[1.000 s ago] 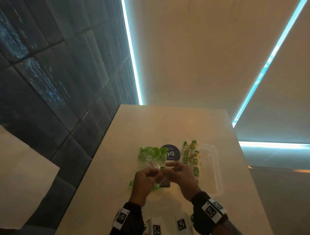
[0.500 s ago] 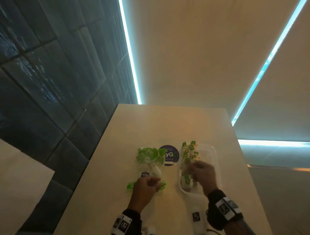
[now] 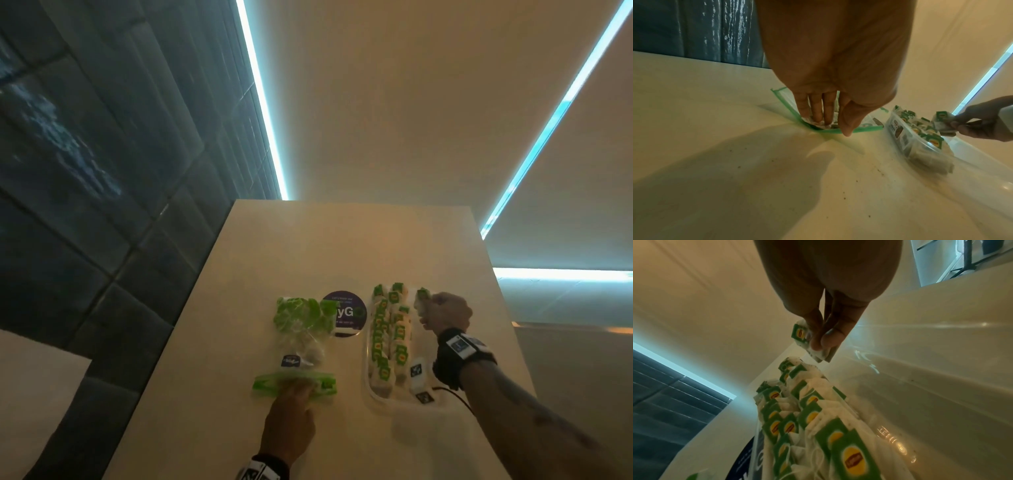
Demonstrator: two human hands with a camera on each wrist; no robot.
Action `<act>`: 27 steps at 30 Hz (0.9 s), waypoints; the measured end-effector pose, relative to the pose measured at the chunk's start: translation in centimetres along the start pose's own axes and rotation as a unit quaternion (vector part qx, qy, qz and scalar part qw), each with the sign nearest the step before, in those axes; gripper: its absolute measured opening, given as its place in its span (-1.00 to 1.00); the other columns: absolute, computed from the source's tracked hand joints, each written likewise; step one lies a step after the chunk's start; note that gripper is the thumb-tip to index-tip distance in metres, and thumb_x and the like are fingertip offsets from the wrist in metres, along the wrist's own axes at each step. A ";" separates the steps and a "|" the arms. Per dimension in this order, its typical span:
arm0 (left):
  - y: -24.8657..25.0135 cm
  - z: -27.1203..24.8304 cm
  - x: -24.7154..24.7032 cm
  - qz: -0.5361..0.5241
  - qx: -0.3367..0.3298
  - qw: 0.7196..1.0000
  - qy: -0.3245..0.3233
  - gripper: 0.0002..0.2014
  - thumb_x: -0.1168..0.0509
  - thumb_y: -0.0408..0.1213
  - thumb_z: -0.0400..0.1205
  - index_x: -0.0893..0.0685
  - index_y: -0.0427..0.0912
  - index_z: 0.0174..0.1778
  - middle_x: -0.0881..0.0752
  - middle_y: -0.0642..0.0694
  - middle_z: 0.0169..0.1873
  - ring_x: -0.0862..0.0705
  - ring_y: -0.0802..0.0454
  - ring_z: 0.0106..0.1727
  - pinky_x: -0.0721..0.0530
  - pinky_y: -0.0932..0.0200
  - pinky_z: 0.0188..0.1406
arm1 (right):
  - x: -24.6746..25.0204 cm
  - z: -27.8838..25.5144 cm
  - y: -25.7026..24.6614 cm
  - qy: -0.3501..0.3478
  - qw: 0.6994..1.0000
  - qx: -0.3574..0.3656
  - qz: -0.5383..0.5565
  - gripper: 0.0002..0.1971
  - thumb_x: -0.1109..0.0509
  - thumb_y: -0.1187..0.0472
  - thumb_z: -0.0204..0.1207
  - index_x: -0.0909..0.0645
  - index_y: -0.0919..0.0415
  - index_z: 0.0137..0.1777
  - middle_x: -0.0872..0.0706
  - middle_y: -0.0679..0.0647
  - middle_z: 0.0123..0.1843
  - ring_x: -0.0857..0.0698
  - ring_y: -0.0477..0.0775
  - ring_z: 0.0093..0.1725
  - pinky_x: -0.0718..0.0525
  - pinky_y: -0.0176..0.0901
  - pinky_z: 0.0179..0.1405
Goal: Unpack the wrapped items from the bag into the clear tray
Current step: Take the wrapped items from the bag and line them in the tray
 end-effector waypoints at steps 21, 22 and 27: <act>1.4 0.5 0.4 0.027 0.015 0.997 0.074 -0.58 -0.21 -0.23 0.62 -0.51 0.16 0.41 -0.51 0.04 0.35 -0.44 0.06 0.44 -0.41 0.20 0.45 | -4.5 3.5 2.8 -0.038 0.993 -0.031 -0.108 -0.69 -0.40 0.06 0.54 -0.74 0.36 -0.10 -0.77 0.33 -0.10 -0.75 0.38 -0.07 -0.77 0.19 -0.01; 1.5 0.6 0.3 0.031 0.013 0.996 0.085 -0.59 -0.22 -0.24 0.61 -0.53 0.14 0.39 -0.52 0.04 0.33 -0.44 0.05 0.43 -0.41 0.21 0.44 | -4.4 3.5 2.7 -0.049 0.992 -0.026 -0.110 -0.66 -0.38 0.04 0.55 -0.74 0.37 -0.08 -0.77 0.34 -0.06 -0.74 0.39 -0.03 -0.75 0.18 0.02; 1.6 1.1 -0.4 0.102 -0.001 0.992 0.070 -0.70 -0.38 -0.25 0.48 -0.69 0.01 0.13 -0.67 -0.05 0.11 -0.62 -0.09 0.21 -0.62 0.02 0.23 | -2.9 2.7 1.8 -0.043 0.990 -0.027 -0.129 -0.78 -0.25 0.23 0.57 -0.65 0.35 0.03 -0.70 0.38 0.15 -0.67 0.41 0.12 -0.66 0.18 0.15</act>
Point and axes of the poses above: each hand's wrist, its own z-axis towards the middle knuckle, its own x-axis out of the back of the hand, y = z × x, the point moved 2 cm from there along z, towards the middle knuckle
